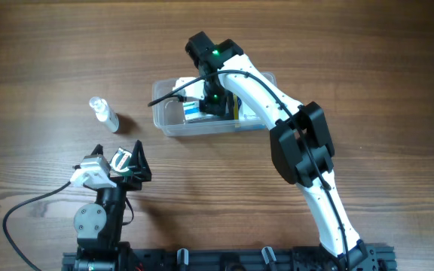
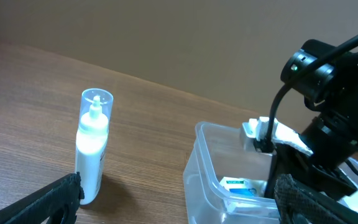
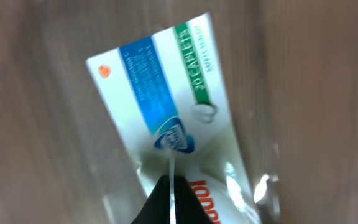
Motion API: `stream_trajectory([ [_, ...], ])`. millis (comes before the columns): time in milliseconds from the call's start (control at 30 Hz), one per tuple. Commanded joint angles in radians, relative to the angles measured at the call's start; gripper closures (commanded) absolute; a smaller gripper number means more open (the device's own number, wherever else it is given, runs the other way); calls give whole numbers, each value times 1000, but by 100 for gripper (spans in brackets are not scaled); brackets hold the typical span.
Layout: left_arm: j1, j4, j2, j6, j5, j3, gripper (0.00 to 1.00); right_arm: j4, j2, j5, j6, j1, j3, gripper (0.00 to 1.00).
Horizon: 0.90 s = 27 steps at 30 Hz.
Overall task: Pack container
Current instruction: 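Open the right gripper and withdraw it to the upper right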
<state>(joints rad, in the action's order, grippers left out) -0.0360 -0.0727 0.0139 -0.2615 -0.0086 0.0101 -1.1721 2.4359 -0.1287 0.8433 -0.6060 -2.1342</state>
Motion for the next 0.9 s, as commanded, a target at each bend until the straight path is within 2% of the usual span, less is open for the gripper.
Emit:
stream_trajectory([
  [0, 10, -2, -5, -8, 12, -5, 0, 50, 29, 16, -13, -9, 3, 96],
  [233, 10, -2, -5, -8, 12, -5, 0, 101, 29, 25, -46, -9, 3, 96],
  [400, 10, -2, -5, -8, 12, -5, 0, 147, 29, 69, -121, -9, 3, 96],
  [867, 10, -2, -5, -8, 12, -5, 0, 130, 11, 111, -165, -16, 2, 96],
])
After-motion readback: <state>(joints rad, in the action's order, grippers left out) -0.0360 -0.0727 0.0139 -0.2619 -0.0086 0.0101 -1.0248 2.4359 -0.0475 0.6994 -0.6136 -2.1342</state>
